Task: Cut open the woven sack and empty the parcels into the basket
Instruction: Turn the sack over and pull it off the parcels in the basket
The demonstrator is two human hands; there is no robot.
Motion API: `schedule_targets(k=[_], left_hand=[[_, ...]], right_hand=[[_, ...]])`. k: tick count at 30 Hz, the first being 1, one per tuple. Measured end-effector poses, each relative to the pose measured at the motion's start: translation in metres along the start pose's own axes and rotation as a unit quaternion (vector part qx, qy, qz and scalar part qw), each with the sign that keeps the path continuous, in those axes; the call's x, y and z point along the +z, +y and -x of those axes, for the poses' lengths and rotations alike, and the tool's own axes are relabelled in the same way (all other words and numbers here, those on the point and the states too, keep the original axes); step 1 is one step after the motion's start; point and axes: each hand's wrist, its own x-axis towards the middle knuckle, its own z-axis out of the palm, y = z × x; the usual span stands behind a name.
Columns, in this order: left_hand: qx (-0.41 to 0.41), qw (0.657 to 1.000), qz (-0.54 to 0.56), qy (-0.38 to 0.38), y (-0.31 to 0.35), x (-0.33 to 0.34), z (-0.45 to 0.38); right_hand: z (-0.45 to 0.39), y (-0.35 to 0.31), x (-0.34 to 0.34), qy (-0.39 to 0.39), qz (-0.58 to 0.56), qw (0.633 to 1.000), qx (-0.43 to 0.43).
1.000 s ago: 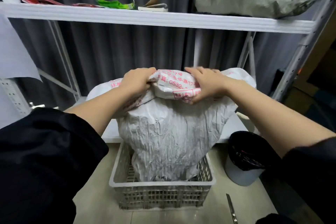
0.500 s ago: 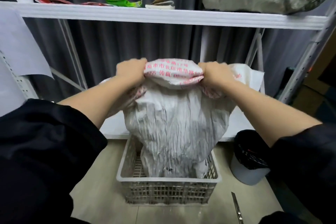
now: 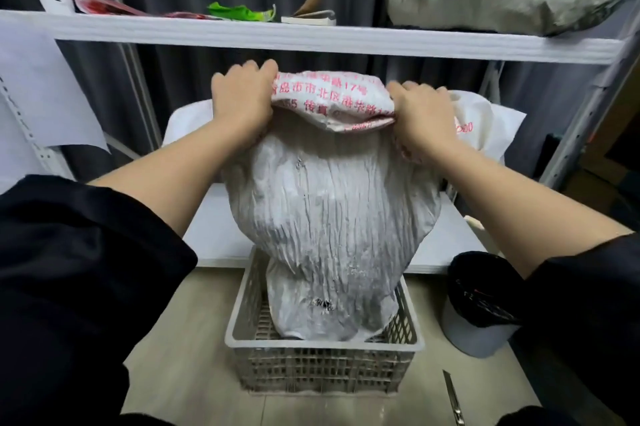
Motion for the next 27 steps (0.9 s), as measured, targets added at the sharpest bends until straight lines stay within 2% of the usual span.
schedule_targets(k=[3, 6, 10, 11, 14, 15, 16, 19, 20, 21, 24, 25, 26, 27], left_hand=[[0.003, 0.998, 0.020, -0.067, -0.003, -0.002, -0.003], [-0.020, 0.999, 0.031, -0.003, -0.004, -0.015, -0.015], [-0.006, 0.996, 0.017, -0.088, -0.005, -0.004, -0.003], [-0.004, 0.997, 0.024, -0.073, -0.005, -0.007, -0.002], [-0.032, 0.998, 0.028, 0.051, -0.001, -0.022, -0.012], [-0.041, 0.996, 0.024, 0.071, 0.001, -0.022, -0.011], [-0.036, 0.997, 0.015, 0.060, 0.003, -0.018, -0.006], [0.012, 0.997, -0.012, -0.081, 0.002, 0.004, 0.012], [0.018, 0.997, -0.005, -0.078, 0.001, 0.003, 0.010], [0.016, 0.999, -0.001, -0.039, 0.000, -0.003, 0.003], [-0.010, 0.992, 0.005, 0.126, 0.002, -0.027, -0.013], [-0.015, 0.991, 0.007, 0.136, 0.001, -0.025, -0.012], [-0.016, 0.995, 0.005, 0.103, 0.001, -0.018, -0.006], [-0.006, 0.999, 0.001, 0.035, 0.001, -0.009, 0.003]], right_hand=[[-0.006, -0.001, -0.006, -0.095, -0.008, 0.995, -0.019], [-0.019, 0.005, -0.019, -0.033, -0.018, 0.999, 0.011], [-0.006, -0.005, -0.012, -0.096, 0.012, 0.994, -0.046], [-0.007, -0.003, -0.015, -0.084, 0.015, 0.995, -0.046], [-0.022, 0.008, -0.033, 0.029, 0.012, 1.000, 0.004], [-0.021, 0.009, -0.035, 0.050, 0.022, 0.998, 0.015], [-0.015, 0.005, -0.033, 0.038, 0.033, 0.999, 0.016], [0.007, -0.006, -0.016, -0.134, 0.062, 0.988, -0.048], [0.007, -0.003, -0.017, -0.129, 0.057, 0.989, -0.044], [0.000, 0.001, -0.021, -0.082, 0.040, 0.996, -0.025], [-0.017, 0.009, -0.038, 0.102, 0.018, 0.994, 0.046], [-0.015, 0.007, -0.036, 0.111, 0.016, 0.992, 0.056], [-0.011, 0.003, -0.031, 0.076, 0.011, 0.996, 0.045], [-0.004, -0.003, -0.024, 0.002, 0.010, 1.000, 0.016]])
